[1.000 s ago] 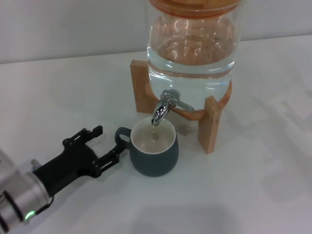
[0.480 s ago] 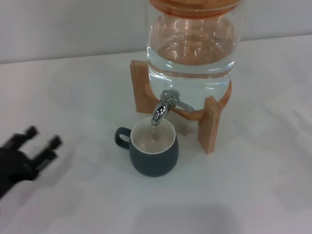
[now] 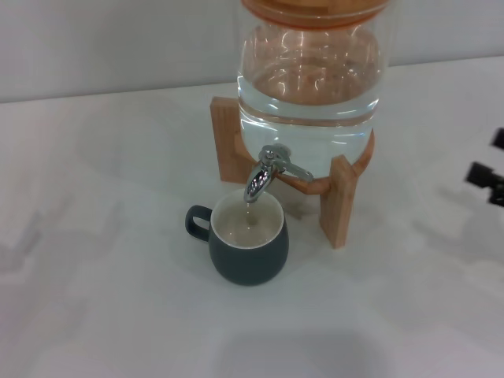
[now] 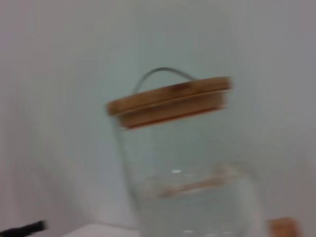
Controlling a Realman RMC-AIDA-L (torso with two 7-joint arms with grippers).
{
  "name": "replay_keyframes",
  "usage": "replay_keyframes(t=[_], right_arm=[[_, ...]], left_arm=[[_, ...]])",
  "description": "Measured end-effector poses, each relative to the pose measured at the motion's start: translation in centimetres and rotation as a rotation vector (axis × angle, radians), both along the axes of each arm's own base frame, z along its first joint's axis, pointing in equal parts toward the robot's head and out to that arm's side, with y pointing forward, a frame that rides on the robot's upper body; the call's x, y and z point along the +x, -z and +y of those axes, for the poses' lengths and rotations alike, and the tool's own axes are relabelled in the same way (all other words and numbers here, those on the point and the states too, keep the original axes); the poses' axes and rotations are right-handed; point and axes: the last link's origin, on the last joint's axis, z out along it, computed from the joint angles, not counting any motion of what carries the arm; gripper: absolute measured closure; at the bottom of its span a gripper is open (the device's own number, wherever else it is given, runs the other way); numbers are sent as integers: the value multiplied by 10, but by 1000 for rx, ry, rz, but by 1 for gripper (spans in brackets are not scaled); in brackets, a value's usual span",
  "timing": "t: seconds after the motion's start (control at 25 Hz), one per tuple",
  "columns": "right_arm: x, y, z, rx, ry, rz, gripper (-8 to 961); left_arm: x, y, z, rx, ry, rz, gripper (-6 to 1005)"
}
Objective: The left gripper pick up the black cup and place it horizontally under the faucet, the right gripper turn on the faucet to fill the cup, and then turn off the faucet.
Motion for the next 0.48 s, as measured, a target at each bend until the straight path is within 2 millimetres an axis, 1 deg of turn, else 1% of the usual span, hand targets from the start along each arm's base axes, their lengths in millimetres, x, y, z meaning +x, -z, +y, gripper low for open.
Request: replay_keyframes(t=[0.08,0.12,0.16,0.32,0.48], right_arm=[[-10,4,4,-48,-21,12,84],[-25,9,9,-112,-47,17,85],[-25,9,9,-112,-47,17,85],[-50,17,18,-230,-77,0,85],[-68,29,29,-310,-70,-39,90]], left_arm=[[-1,-3,1,17,-9,-5,259],[-2,-5,2,25,-16,-7,259],[-3,-6,2,29,-21,-8,259],[-5,-9,4,36,-36,-13,259],[-5,-9,7,42,-44,-14,259]])
